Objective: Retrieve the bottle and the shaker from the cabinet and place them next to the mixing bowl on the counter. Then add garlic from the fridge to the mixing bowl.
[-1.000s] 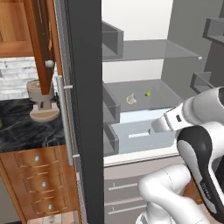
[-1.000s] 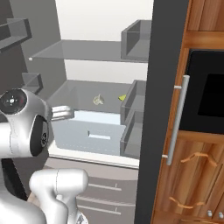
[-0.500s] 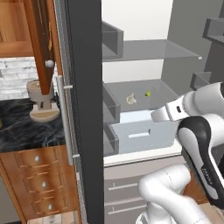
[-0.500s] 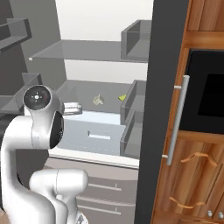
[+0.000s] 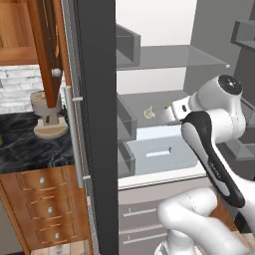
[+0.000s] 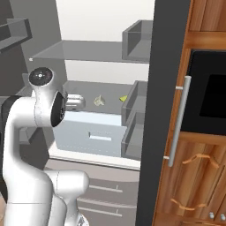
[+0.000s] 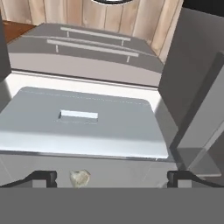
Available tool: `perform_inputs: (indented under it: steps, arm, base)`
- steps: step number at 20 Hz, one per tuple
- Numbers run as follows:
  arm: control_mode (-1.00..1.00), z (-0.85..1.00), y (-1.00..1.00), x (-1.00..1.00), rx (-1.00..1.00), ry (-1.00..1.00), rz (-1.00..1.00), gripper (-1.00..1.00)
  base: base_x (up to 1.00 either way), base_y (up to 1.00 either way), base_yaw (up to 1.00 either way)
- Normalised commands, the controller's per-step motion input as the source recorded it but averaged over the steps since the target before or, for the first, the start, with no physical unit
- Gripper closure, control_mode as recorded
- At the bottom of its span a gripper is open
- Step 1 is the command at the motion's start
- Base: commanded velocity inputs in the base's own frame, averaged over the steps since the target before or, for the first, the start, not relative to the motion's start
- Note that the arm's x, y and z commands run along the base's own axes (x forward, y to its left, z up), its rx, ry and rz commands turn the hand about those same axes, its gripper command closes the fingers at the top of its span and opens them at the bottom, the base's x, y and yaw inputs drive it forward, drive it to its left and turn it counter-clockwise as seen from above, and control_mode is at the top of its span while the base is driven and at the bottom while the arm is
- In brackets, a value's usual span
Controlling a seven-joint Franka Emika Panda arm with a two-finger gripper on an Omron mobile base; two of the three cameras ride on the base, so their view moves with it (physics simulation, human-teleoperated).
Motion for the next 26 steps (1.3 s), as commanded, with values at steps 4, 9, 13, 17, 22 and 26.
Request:
perform_inputs:
  steps: [4,9,13,17,22,26]
  arm:
    - [-1.00,-0.20,0.00,0.48,0.00,0.04,-0.05,-1.00]
    - [-1.00,-0.33,0.00,0.40,0.00,0.00,-0.06,-1.00]
    - [-1.00,-0.28,-0.03,0.46,0.00,0.00,-0.04,-1.00]
    - [-1.00,-0.20,-0.18,0.46,0.03,-0.04,-0.02,-1.00]
    - [-1.00,-0.07,-0.21,0.42,0.04,-0.01,-0.03,-1.00]
    - [-1.00,-0.12,-0.06,0.35,0.00,0.00,-0.05,-1.00]
  base:
    - [0.00,0.00,0.00]
    - [0.00,0.00,0.00]
    - [0.00,0.00,0.00]
    - [0.00,0.00,0.00]
    - [0.00,0.00,0.00]
    - [0.00,0.00,0.00]
